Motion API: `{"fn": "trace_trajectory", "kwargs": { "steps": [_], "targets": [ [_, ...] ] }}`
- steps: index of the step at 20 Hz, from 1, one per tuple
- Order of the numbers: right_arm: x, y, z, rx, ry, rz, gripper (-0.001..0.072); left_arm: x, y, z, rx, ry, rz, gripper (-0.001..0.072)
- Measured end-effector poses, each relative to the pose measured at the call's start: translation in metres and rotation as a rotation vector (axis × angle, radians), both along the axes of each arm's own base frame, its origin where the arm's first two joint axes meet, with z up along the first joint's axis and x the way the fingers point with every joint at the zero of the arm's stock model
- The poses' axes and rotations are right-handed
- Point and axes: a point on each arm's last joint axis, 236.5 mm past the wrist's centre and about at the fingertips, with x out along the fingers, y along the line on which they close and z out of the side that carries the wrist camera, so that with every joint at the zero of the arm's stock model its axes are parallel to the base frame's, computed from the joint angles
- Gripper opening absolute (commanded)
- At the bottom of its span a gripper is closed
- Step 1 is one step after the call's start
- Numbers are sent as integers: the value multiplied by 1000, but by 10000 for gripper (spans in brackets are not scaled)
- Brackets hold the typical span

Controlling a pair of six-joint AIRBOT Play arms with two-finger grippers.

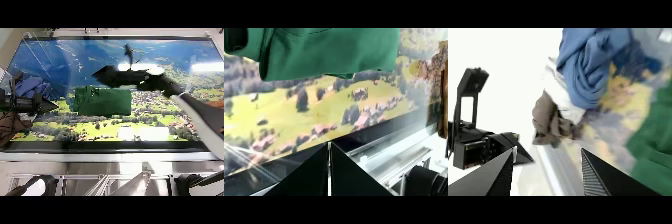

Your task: Fold the shirts.

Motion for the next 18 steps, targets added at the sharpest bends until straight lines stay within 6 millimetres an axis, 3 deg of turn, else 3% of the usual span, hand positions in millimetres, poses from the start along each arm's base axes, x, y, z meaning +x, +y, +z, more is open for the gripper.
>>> {"fn": "trace_trajectory", "kwargs": {
  "steps": [1, 2, 5, 6, 8, 10, 13, 17, 18],
  "targets": [
    [6, -28, -9, -65, 22, -13, 656, -1, 0, 2, -2, -8, 1, 27],
    [10, -55, -25, -150, 57, -29, 697, -1, 0, 3, -1, -16, 3, 26],
    [13, -133, -90, -393, 216, -91, 697, -4, -2, 5, -6, -22, 1, 27],
    [12, -152, -110, -444, 269, -109, 697, -4, -2, 5, -5, -24, 0, 27],
    [7, -170, -144, -498, 359, -115, 697, -5, -2, 5, -7, -23, -3, 27],
    [2, -169, -168, -496, 424, -96, 697, -7, -3, 6, -8, -21, -7, 27],
    [-5, -150, -192, -447, 492, -60, 696, -8, -4, 6, -10, -21, -13, 27],
    [-12, -115, -197, -350, 512, -5, 688, -9, -5, 7, -14, -19, -16, 27],
    [-13, -108, -196, -329, 506, 6, 578, -9, -5, 7, -16, -17, -19, 26]
  ]
}}
